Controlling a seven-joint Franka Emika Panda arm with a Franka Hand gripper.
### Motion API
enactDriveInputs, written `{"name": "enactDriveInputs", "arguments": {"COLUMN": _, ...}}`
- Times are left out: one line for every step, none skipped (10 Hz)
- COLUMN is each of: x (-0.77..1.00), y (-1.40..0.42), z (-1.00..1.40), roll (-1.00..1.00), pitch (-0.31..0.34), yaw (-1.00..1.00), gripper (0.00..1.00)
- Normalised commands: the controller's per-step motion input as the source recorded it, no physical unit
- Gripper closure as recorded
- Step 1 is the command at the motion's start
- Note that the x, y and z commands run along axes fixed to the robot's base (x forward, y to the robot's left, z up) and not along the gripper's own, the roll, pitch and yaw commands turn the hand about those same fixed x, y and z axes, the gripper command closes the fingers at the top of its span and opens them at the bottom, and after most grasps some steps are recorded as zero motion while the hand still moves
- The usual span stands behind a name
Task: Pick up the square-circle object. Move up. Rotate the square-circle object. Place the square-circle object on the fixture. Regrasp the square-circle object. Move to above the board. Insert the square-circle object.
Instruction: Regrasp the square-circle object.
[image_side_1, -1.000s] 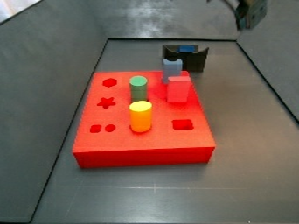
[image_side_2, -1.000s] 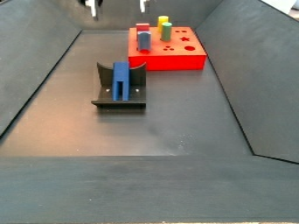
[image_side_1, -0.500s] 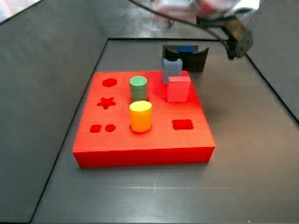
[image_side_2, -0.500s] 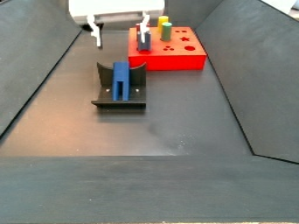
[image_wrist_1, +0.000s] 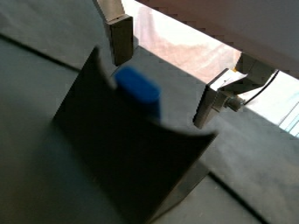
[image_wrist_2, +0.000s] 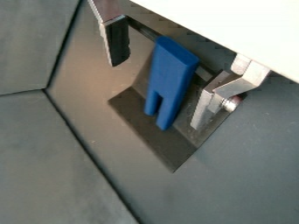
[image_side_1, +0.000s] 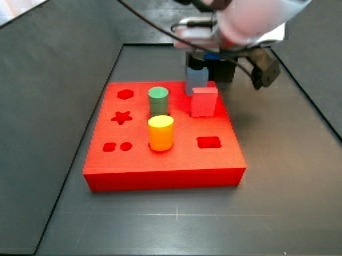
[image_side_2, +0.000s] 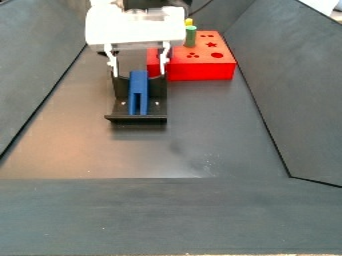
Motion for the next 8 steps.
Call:
{"name": "enactDriveInputs", "arguments": {"x": 0.07, "y": 0.01, "z": -0.37, "roll": 0.07, "pitch": -0.009, "yaw": -0.05, "gripper": 0.0}}
{"name": "enactDriveInputs", "arguments": {"x": 0.07, "y": 0.01, "z": -0.28, "roll": 0.07, "pitch": 0.003, "yaw": -0.04, "gripper": 0.0}}
{"name": "enactDriveInputs", "arguments": {"x": 0.01, "y": 0.0, "z": -0.18, "roll": 0.06, "pitch": 0.022, "yaw": -0.03, "gripper": 0.0}}
{"name": "enactDriveInputs", "arguments": {"x": 0.01, "y": 0.0, "z": -0.18, "roll": 0.05, "pitch": 0.019, "yaw": -0.01, "gripper": 0.0}}
{"name": "enactDriveInputs", "arguments": {"x": 0.01, "y": 0.0, "z": -0.18, "roll": 0.05, "pitch": 0.019, "yaw": -0.01, "gripper": 0.0}}
{"name": "enactDriveInputs", "arguments": {"x": 0.01, "y": 0.0, "z": -0.17, "roll": 0.05, "pitch": 0.019, "yaw": 0.0, "gripper": 0.0}}
{"name": "enactDriveInputs", "arguments": {"x": 0.01, "y": 0.0, "z": -0.17, "roll": 0.05, "pitch": 0.019, "yaw": 0.0, "gripper": 0.0}}
{"name": "enactDriveInputs", "arguments": {"x": 0.0, "y": 0.0, "z": -0.5, "roll": 0.0, "pitch": 0.0, "yaw": 0.0, "gripper": 1.0}}
